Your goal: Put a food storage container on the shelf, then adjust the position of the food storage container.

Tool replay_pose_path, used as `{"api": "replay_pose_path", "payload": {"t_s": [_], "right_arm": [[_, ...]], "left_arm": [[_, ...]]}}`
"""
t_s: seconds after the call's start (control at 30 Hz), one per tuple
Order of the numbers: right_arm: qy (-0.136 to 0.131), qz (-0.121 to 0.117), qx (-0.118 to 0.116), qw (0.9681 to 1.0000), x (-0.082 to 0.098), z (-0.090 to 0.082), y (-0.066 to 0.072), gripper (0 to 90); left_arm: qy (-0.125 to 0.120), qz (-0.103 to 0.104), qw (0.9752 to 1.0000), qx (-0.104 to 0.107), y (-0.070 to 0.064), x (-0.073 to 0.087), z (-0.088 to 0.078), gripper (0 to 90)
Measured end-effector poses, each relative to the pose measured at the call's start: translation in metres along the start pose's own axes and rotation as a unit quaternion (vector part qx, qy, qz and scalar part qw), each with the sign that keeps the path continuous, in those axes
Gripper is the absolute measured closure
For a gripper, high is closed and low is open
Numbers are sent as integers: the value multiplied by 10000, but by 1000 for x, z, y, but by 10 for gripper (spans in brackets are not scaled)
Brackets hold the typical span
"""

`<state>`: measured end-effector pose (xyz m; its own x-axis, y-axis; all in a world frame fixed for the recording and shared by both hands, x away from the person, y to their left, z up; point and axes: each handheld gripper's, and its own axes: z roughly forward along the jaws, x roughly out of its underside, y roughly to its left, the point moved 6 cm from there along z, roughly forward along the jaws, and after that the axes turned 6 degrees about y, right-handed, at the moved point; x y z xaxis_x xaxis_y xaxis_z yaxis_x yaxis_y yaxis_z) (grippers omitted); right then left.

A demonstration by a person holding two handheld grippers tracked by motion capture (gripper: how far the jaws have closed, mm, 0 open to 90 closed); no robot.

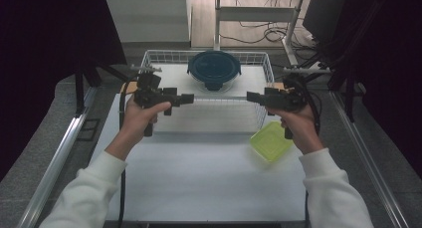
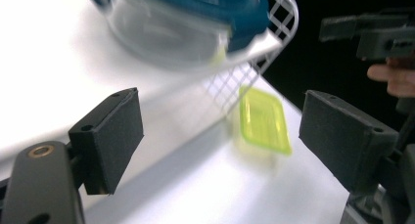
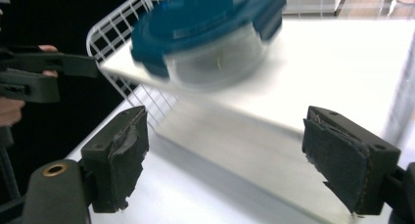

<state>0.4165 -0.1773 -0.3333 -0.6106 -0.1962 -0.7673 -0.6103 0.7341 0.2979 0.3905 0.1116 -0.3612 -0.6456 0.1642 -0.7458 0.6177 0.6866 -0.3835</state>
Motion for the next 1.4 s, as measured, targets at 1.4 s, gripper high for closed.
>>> {"api": "replay_pose_path", "payload": {"t_s": [1.4], "right_arm": [[998,-67,335,9944,138,20,-33,223]], "left_arm": [[1125,160,9910,-701,11,148,41,202]]}}
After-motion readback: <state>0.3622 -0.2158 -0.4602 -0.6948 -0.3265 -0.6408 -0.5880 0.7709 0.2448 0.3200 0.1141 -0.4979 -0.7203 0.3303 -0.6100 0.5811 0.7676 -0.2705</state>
